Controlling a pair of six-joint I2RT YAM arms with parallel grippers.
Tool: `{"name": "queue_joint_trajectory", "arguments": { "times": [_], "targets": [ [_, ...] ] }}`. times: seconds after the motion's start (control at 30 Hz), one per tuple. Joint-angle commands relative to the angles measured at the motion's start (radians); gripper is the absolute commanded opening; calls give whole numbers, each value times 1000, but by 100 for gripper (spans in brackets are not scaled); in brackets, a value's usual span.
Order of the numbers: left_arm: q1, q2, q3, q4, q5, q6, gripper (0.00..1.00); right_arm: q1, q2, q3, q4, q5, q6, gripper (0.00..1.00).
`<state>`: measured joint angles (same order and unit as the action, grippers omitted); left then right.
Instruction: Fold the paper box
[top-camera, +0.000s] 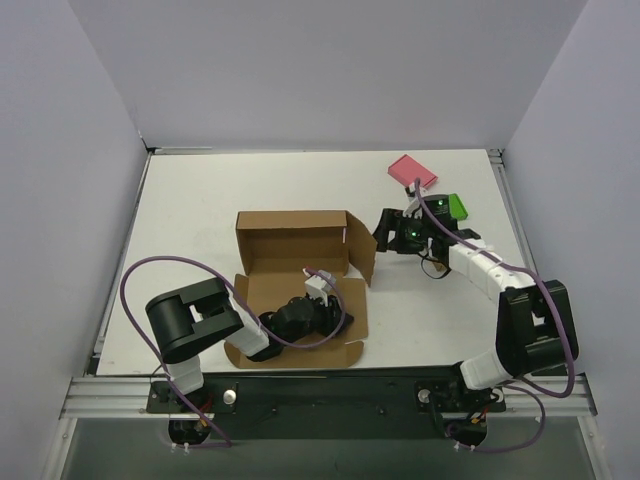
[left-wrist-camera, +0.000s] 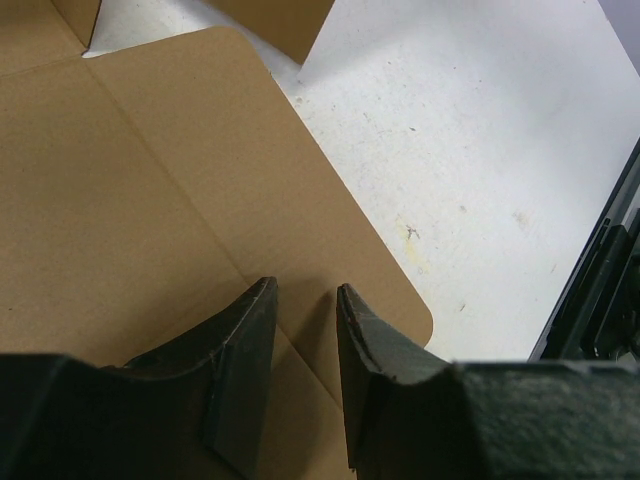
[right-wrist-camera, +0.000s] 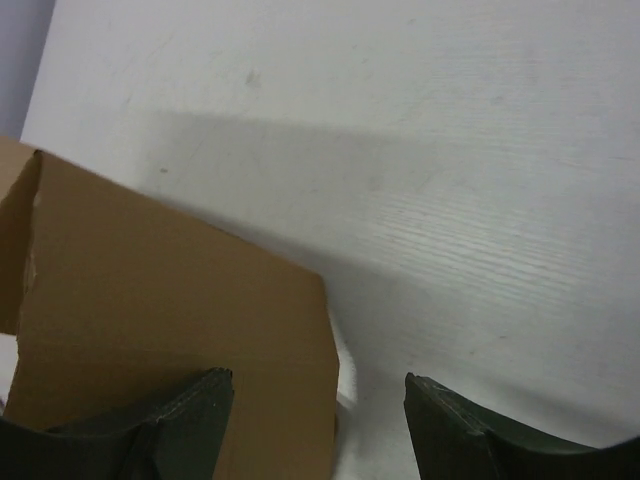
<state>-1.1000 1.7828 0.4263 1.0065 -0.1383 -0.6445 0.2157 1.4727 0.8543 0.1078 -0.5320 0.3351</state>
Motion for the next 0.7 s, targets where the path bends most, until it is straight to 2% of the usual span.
{"name": "queue_joint_trajectory", "arguments": {
  "times": [0.0, 0.2, 0.37, 0.67],
  "targets": [
    [-3, 27, -11, -59, -1, 3, 41, 60, -35, -1, 78, -181, -110, 70],
    [-1, 26, -9, -62, 2, 8, 41, 102, -34, -8, 84, -255, -131, 69],
    [-1, 20, -12, -57, 3, 20, 41, 134, 7, -7, 65, -229, -185, 70],
    [-1, 21, -31, -2, 42, 37, 41, 194, 9, -124, 334, -152, -240, 74]
  ]
}}
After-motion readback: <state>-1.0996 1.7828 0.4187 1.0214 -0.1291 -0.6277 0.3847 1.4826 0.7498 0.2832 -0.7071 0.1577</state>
